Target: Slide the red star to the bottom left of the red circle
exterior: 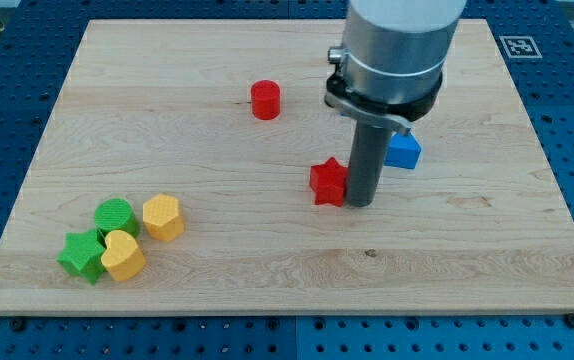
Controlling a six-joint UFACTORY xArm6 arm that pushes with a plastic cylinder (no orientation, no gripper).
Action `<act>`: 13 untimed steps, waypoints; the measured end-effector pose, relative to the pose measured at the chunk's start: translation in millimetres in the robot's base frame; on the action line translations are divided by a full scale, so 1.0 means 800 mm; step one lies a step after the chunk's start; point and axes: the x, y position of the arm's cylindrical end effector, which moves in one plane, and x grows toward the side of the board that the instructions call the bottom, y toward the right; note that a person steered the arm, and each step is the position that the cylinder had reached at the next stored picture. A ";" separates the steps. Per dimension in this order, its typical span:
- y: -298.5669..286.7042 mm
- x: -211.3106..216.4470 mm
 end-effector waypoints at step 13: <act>-0.055 -0.096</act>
